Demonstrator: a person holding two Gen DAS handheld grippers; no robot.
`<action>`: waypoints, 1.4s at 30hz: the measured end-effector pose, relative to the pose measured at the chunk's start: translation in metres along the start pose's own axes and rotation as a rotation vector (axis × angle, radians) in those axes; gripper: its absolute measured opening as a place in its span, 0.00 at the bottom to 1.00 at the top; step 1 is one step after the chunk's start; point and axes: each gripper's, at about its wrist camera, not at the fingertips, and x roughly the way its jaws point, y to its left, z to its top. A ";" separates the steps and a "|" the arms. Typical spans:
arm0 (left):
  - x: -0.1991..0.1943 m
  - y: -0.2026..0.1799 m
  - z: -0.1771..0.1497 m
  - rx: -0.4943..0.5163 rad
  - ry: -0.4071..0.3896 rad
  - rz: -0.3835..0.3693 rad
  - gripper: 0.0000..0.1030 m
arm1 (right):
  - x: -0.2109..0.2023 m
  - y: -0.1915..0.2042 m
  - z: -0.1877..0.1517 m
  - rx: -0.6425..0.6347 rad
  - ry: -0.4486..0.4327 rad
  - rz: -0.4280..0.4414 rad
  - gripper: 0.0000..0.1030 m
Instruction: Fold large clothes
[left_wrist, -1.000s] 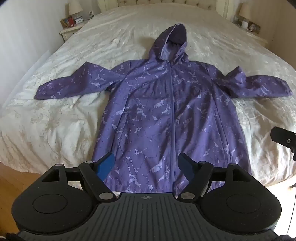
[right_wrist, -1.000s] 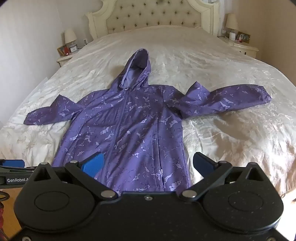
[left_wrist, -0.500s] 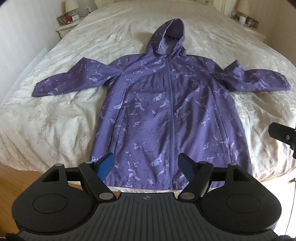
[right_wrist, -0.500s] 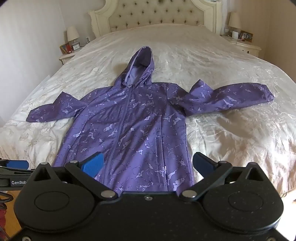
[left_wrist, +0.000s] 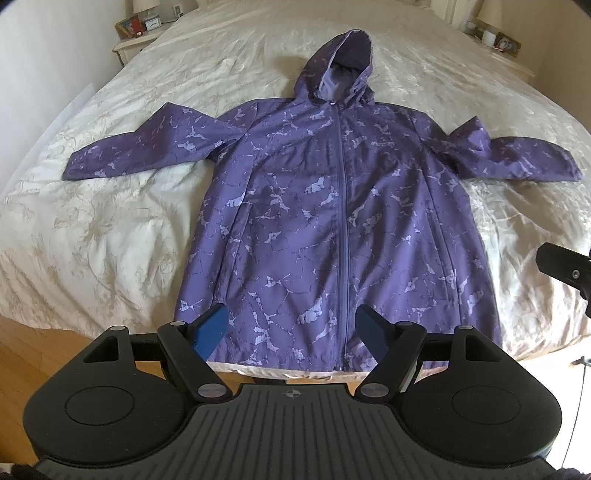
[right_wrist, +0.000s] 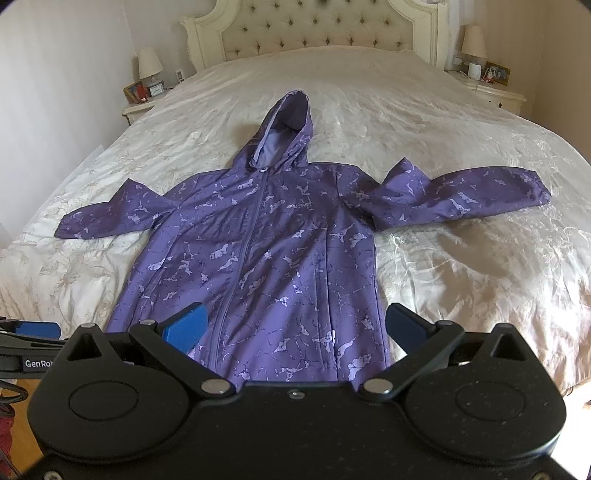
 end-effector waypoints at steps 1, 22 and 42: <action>0.000 0.001 0.000 0.001 0.000 -0.001 0.72 | 0.000 0.000 0.000 0.001 0.000 0.001 0.99; 0.005 0.002 0.003 -0.017 0.027 -0.001 0.72 | -0.002 -0.004 0.002 0.006 0.000 0.004 0.99; 0.001 0.008 0.024 -0.051 0.001 -0.013 0.72 | 0.004 -0.010 0.019 0.048 -0.052 0.042 0.99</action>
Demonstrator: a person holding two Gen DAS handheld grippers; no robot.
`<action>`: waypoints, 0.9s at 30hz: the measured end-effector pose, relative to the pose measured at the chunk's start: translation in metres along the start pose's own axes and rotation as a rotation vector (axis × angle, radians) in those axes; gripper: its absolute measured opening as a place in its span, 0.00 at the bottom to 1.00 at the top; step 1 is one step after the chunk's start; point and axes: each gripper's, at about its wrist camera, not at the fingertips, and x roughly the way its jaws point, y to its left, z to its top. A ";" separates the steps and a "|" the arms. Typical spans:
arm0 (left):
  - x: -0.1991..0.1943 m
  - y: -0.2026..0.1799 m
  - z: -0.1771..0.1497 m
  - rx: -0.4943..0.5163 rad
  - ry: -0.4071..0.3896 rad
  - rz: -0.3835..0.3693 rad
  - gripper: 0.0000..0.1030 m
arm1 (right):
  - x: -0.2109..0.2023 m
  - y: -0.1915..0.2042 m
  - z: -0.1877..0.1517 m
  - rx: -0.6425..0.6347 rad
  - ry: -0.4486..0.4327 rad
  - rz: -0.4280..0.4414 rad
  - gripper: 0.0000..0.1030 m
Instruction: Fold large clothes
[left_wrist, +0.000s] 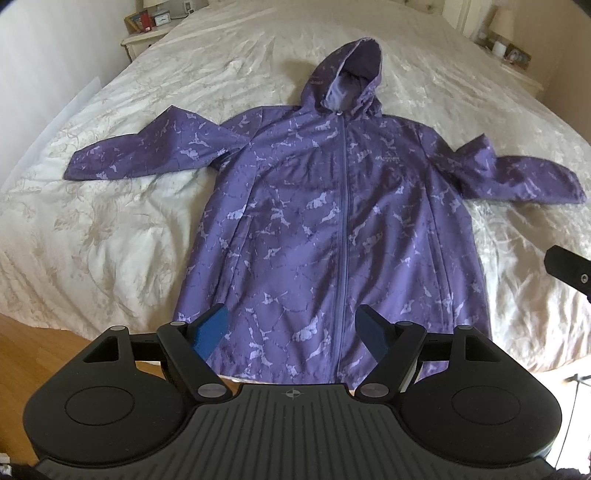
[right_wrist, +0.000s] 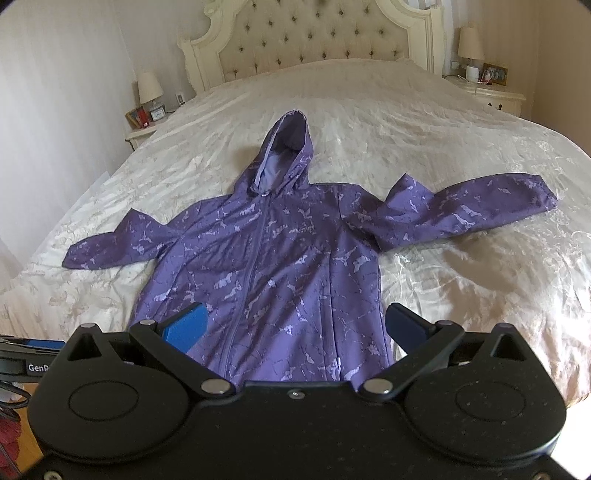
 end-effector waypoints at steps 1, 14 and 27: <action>0.001 0.002 0.002 -0.005 -0.001 -0.004 0.72 | 0.002 0.001 0.001 0.005 -0.001 0.003 0.99; 0.040 0.060 0.040 -0.182 -0.027 -0.223 0.72 | 0.048 0.025 0.026 0.031 0.021 0.020 0.99; 0.117 0.159 0.105 -0.204 -0.124 -0.239 0.78 | 0.121 0.086 0.077 -0.038 -0.103 0.061 0.99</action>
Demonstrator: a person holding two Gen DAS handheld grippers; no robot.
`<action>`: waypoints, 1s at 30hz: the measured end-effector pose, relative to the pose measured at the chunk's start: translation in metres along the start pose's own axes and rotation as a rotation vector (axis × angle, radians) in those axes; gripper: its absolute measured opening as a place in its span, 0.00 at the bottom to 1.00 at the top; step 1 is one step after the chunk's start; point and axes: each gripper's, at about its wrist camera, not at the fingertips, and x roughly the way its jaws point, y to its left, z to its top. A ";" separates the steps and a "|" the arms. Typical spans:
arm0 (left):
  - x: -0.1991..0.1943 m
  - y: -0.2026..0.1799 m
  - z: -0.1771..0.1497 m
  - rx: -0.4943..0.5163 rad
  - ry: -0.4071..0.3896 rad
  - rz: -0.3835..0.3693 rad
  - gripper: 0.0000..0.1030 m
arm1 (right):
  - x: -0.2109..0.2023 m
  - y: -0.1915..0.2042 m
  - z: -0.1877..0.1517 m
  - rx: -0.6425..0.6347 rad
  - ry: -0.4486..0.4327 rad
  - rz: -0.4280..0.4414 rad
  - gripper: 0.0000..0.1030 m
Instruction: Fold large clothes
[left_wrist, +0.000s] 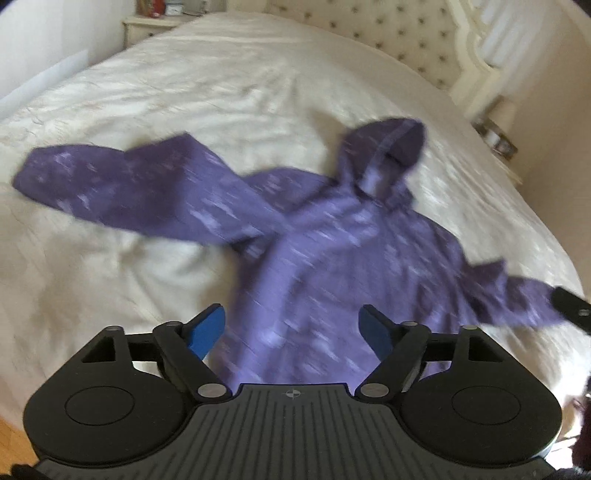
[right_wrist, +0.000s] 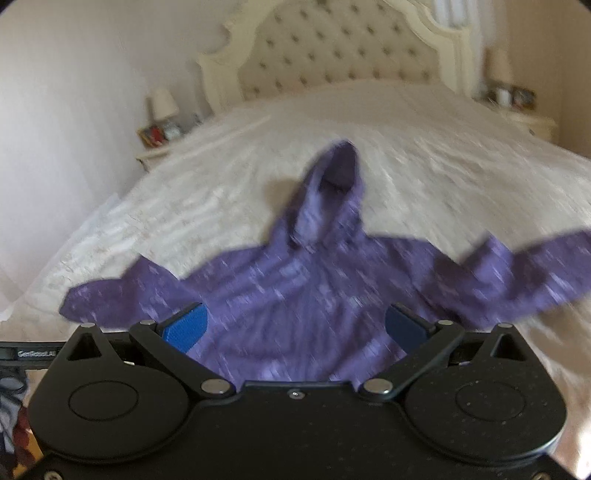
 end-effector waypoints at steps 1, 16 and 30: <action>0.004 0.013 0.006 -0.008 -0.003 0.015 0.78 | 0.006 0.005 0.002 -0.015 -0.012 0.020 0.99; 0.057 0.220 0.093 -0.172 -0.057 0.278 0.81 | 0.100 0.082 0.030 -0.037 0.120 0.093 0.99; 0.126 0.314 0.112 -0.311 -0.021 0.324 0.80 | 0.150 0.126 0.039 -0.100 0.223 0.104 0.99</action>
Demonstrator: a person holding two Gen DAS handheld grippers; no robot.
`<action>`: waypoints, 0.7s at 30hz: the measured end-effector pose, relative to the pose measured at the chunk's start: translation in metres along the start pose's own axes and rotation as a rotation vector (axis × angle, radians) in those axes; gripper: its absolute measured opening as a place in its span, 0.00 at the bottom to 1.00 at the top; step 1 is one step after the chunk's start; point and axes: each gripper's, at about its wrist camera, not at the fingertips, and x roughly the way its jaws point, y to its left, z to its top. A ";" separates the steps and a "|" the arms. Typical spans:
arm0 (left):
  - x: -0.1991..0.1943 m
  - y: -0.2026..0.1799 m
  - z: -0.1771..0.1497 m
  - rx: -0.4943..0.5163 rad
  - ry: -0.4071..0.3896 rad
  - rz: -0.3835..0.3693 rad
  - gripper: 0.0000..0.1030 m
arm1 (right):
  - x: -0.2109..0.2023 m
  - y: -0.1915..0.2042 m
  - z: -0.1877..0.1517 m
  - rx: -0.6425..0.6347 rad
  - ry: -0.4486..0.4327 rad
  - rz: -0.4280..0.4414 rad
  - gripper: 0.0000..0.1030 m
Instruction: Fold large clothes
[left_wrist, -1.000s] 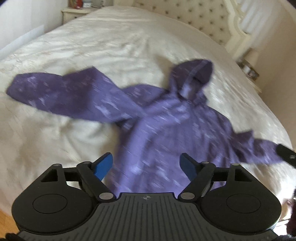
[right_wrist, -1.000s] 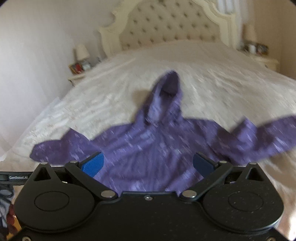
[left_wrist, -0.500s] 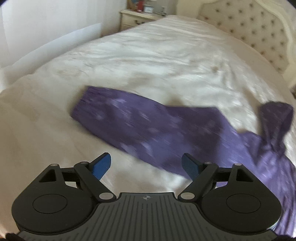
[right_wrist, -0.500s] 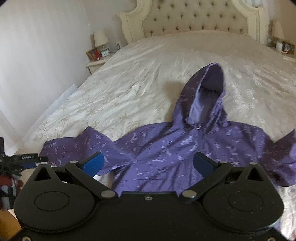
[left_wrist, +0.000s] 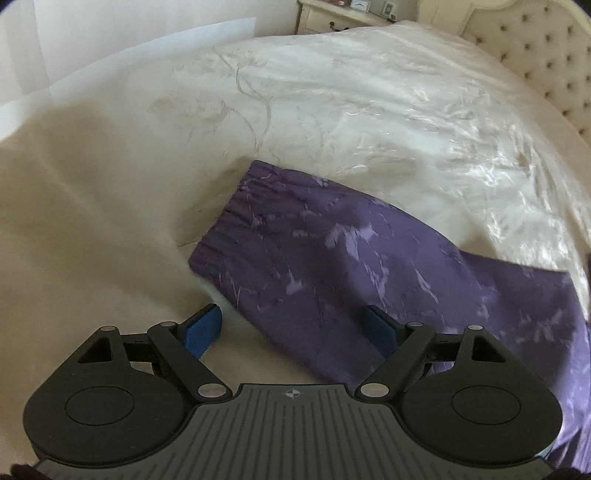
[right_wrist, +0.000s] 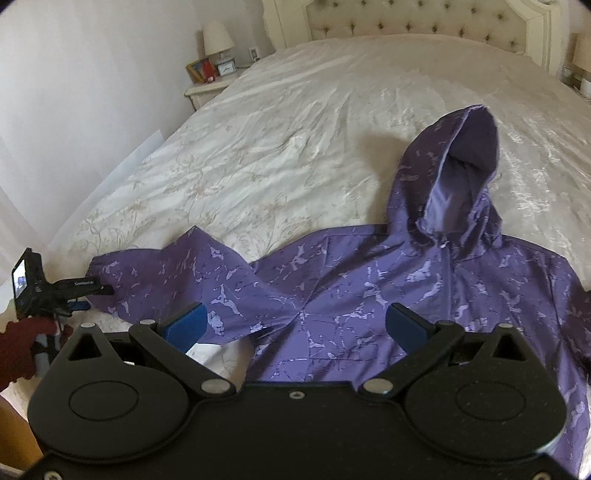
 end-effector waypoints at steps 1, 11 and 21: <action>0.003 0.003 0.001 -0.020 -0.007 -0.019 0.80 | 0.003 0.001 0.001 -0.002 0.009 0.002 0.99; -0.031 0.023 0.006 -0.260 -0.129 -0.153 0.07 | 0.035 0.009 0.010 -0.031 0.060 0.006 0.98; -0.160 -0.025 0.013 -0.055 -0.351 -0.227 0.07 | 0.092 0.014 0.007 -0.035 0.131 0.074 0.41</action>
